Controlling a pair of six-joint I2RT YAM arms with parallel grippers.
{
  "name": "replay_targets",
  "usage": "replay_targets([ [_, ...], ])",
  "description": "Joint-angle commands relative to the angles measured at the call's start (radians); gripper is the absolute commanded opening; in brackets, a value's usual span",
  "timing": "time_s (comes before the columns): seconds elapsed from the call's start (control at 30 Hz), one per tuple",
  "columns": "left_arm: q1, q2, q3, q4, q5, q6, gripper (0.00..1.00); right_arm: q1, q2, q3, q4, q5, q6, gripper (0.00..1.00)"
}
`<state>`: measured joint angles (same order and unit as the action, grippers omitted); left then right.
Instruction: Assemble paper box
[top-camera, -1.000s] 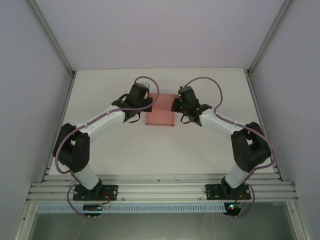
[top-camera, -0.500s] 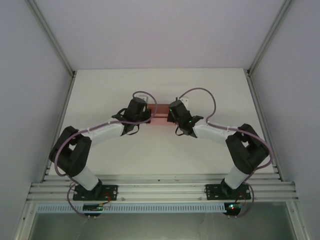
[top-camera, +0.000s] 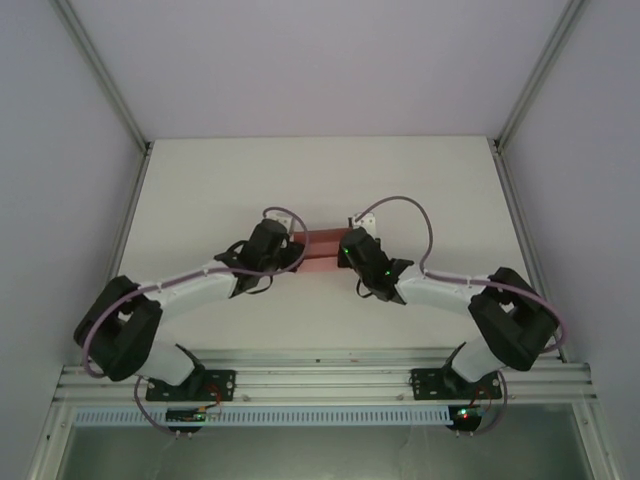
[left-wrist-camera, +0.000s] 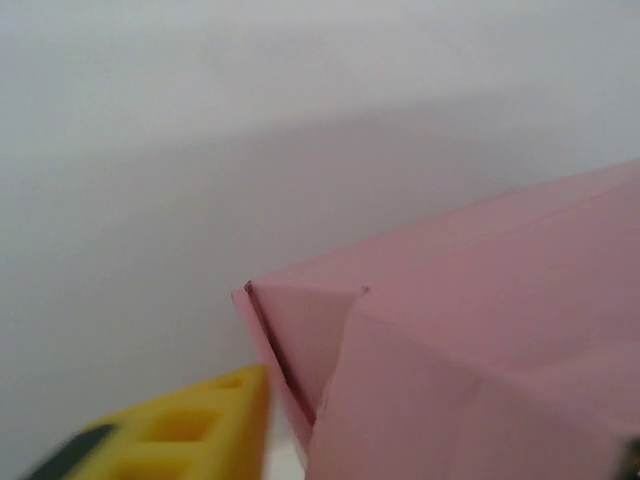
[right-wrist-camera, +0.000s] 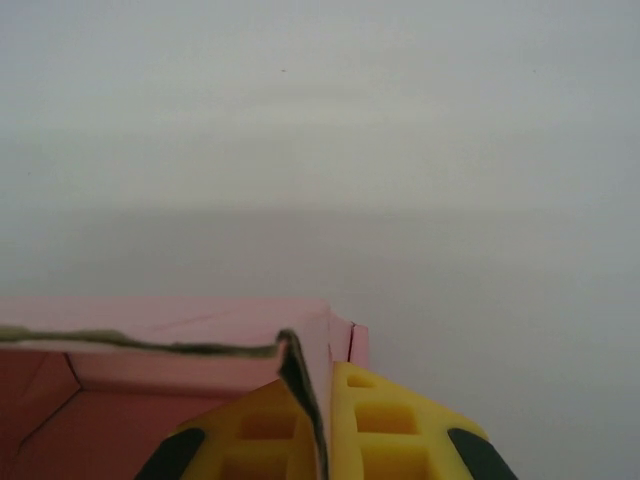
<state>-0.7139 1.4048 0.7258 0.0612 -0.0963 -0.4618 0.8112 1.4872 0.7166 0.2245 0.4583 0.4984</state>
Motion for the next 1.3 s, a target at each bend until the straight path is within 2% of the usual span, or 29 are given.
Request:
replay_targets([
  [0.0,-0.005,-0.093,-0.027,-0.022,0.065,-0.022,0.5,0.031,-0.018,-0.041,0.025,0.032,-0.069,0.02],
  [0.23,-0.028,-0.281,-0.055,-0.156,0.098,-0.063,0.97,0.094,-0.027,-0.068,0.0,0.102,-0.061,0.05],
  [0.27,-0.028,-0.304,-0.054,-0.178,0.093,-0.08,1.0,0.097,-0.028,-0.074,0.006,0.095,-0.054,0.06],
  [0.5,-0.026,-0.355,0.026,-0.395,0.028,-0.225,0.99,0.107,-0.041,-0.076,-0.014,0.063,-0.052,0.14],
  [0.67,-0.017,-0.343,0.069,-0.458,0.009,-0.31,1.0,0.115,-0.058,-0.073,-0.03,0.064,-0.043,0.2],
  [0.8,0.014,-0.329,0.056,-0.446,0.031,-0.363,1.0,0.126,-0.061,-0.086,-0.02,0.057,-0.04,0.19],
  [1.0,0.097,-0.256,0.01,-0.348,0.161,-0.405,1.0,0.138,-0.061,-0.1,-0.02,0.048,-0.033,0.19],
  [1.27,0.107,-0.145,-0.039,-0.193,0.287,-0.426,0.98,0.146,-0.062,-0.12,-0.038,0.037,-0.023,0.19],
])
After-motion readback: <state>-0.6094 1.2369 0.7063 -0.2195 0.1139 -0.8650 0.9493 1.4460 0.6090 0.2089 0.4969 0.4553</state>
